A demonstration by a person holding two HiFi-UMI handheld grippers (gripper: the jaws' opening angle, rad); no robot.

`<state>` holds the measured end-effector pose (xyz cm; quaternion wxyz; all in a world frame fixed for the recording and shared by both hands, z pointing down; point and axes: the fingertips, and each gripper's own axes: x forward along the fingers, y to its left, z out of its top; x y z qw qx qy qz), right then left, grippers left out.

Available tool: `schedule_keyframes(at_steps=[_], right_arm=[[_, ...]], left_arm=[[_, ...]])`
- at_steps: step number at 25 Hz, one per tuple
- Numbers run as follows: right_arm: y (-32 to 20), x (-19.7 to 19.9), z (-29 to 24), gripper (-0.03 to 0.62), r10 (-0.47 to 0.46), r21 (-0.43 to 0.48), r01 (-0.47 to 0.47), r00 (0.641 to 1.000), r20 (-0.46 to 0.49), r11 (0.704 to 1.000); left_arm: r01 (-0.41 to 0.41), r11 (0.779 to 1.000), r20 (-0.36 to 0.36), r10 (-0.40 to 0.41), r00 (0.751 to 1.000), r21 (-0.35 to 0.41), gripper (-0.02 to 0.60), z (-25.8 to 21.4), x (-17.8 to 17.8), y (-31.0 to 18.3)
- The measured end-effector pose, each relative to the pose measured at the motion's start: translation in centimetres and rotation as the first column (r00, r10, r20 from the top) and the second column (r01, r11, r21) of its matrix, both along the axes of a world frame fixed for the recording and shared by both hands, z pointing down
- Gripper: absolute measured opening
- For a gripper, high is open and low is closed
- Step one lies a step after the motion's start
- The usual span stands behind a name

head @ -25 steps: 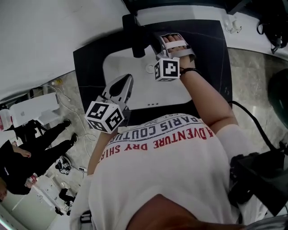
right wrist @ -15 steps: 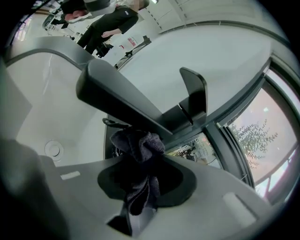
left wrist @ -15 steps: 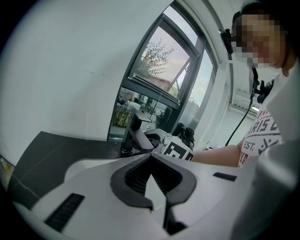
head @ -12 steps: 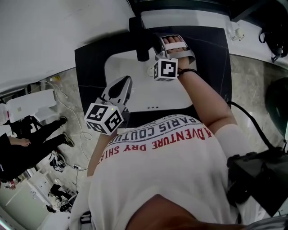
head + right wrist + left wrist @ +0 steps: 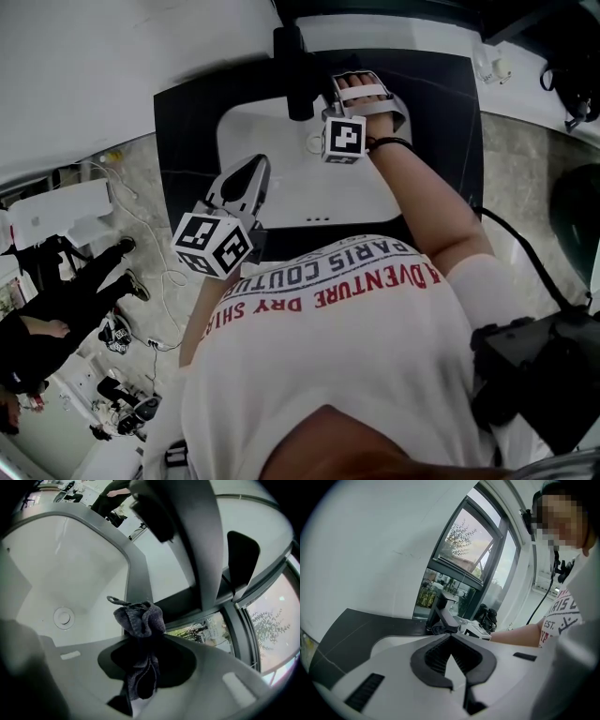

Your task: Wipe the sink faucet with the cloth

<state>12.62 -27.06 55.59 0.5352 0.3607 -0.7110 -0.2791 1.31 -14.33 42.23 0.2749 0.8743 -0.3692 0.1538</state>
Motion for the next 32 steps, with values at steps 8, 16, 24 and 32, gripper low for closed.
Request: schedule_keyframes(at_steps=[8,16,24,32], right_arm=[[1.8,0.0,-3.4,0.077,-0.011,0.070,0.005,0.996,0.087,0.998],[1.6,-0.5,-4.2,0.077,-0.020,0.077,0.012,0.995,0.100,0.997],[0.5,-0.6,-5.1,0.077,-0.010,0.068,0.002,0.992,0.126,0.998],[0.9,-0.1,-5.6,0.077,-0.004,0.091,-0.010,0.988,0.152,0.996]], left_arm=[[0.002,1.000,-0.008,-0.002,1.000,0.018,0.000,-0.9,-0.8,0.5],[0.007,1.000,-0.010,-0.007,1.000,0.020,0.000,-1.1,-0.8,0.8],[0.006,1.000,0.016,-0.006,1.000,0.029,0.000,-1.6,-1.1,1.5],[-0.010,0.999,0.019,0.009,1.000,0.036,0.000,-1.5,-0.3,1.4]])
